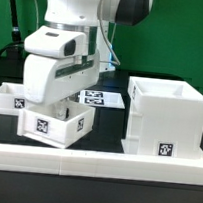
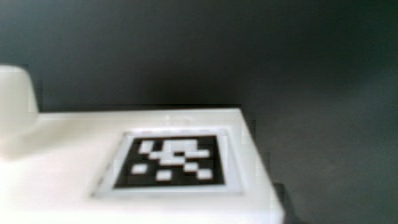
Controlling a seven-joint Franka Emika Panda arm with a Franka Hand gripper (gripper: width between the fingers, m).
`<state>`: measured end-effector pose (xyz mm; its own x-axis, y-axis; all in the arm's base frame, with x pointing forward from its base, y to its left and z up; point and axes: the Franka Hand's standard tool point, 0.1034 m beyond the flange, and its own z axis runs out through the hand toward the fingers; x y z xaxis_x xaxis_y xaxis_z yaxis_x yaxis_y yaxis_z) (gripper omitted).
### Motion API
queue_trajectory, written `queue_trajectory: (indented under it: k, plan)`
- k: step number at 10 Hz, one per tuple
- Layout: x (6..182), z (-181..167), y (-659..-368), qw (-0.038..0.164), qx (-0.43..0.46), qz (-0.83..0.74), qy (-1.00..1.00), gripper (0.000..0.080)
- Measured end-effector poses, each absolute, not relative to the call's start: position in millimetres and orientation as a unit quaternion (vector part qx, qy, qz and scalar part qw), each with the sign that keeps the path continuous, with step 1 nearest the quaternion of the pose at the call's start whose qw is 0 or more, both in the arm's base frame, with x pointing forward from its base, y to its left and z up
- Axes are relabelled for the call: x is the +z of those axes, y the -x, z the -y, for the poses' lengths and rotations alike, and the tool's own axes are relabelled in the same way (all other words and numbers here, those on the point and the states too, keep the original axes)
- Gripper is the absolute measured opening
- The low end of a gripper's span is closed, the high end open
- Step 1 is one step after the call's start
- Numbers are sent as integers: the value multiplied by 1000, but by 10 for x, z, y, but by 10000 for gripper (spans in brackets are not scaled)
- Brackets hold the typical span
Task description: Assemble drawer
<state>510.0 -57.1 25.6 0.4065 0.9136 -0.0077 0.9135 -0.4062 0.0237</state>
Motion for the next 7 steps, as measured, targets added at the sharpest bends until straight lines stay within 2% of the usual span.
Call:
queue_trajectory:
  k: [4,7]
  plan:
    - [254,652,-5090,19,-7,-636,-772,42]
    - [267,488,-5180,12,-15,-664,-748,42]
